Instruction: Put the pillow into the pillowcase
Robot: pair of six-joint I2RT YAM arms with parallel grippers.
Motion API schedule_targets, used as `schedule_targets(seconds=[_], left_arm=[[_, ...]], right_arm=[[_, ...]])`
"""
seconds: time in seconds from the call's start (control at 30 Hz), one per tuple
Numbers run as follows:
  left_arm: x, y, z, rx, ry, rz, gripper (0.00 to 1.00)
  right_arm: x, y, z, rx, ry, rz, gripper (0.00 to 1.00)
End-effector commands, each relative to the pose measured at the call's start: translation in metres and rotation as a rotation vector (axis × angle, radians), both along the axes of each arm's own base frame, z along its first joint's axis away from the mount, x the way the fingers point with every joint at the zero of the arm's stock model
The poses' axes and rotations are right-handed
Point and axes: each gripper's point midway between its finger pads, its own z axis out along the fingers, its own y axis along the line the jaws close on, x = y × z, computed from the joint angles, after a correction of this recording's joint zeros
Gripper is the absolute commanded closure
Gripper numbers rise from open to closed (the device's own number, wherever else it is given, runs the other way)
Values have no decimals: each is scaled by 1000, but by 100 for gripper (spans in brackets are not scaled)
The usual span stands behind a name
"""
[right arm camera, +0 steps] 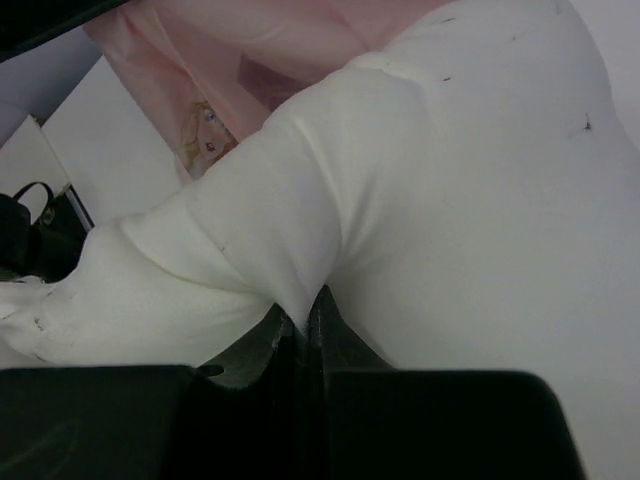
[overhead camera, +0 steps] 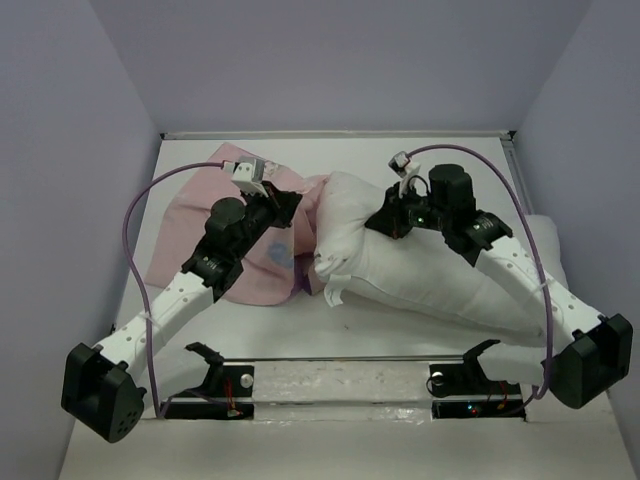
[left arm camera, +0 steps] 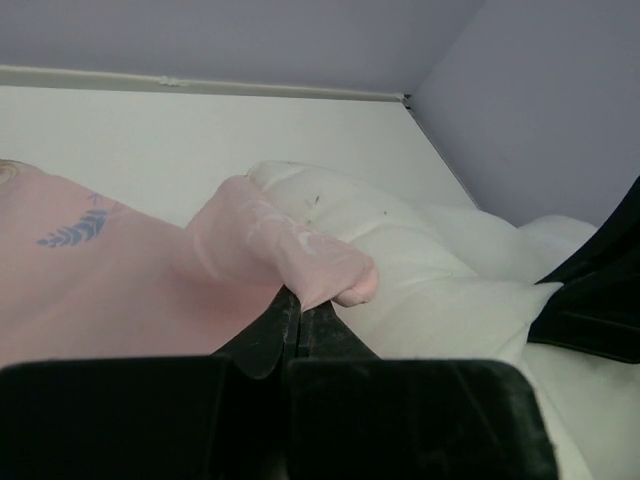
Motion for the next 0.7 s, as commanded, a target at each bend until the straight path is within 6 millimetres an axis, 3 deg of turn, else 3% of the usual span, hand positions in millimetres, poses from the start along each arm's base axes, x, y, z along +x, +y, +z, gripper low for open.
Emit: schedule_targets(seconds=[0.0,0.03,0.07,0.1,0.17,0.27,0.4,0.5,0.67], left_arm=[[1,12,35,-15,-73,61,100],[4,12,42,-22,-80,66,100],[9,15,45,-24,-82,99,100],[13,15,48,-23,-83,107,100],[22,10,58,-25,-95,102,100],[28,3,74,-37,-120,85,100],[21,-2,84,-42,-145,41,100],[11,-1,79,-38,-143,18,100],[-2,8,50,8,-83,22,100]], right_arm=[[-35,14,44,-2,-158,134,100],[-46,10,39,0,-159,153,100],[-57,8,45,19,-175,170,100],[-80,4,62,68,-223,223,100],[-110,4,65,116,-224,326,100],[-125,1,63,134,-211,356,100],[-114,6,42,106,-127,346,100],[-82,6,29,44,-106,229,100],[-44,7,50,49,-204,101,100]])
